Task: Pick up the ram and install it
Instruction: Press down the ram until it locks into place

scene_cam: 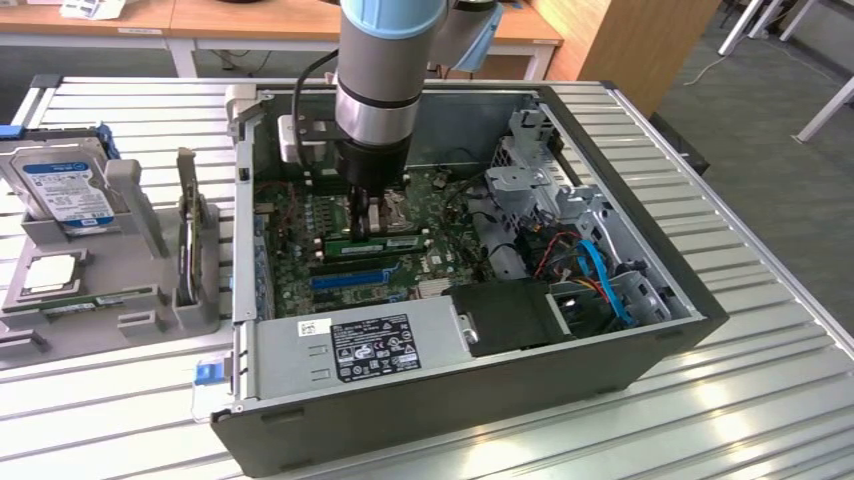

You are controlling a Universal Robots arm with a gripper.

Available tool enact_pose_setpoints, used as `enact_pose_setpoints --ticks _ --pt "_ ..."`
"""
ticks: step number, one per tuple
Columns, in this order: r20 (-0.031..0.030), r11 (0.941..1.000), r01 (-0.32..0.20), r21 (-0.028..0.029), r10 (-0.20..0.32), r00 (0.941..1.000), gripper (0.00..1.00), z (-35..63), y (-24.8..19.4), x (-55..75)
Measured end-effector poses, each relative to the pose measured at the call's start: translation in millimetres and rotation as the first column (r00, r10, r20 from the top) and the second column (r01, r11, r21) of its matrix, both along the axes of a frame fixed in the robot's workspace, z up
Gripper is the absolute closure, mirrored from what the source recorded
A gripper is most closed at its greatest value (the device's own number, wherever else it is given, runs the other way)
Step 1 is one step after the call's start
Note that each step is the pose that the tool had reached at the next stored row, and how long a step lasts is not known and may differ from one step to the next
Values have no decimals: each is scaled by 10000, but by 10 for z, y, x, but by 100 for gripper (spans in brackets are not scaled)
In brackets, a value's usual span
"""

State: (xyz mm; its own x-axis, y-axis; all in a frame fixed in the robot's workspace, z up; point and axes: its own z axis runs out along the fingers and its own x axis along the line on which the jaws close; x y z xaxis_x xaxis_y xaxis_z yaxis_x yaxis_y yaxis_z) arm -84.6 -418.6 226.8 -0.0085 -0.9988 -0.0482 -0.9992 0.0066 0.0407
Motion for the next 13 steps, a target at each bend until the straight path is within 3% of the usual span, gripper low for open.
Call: enact_pose_setpoints --ticks 13 --pt "-1 10000 0 -1 0 10000 90 -19 -1 0"
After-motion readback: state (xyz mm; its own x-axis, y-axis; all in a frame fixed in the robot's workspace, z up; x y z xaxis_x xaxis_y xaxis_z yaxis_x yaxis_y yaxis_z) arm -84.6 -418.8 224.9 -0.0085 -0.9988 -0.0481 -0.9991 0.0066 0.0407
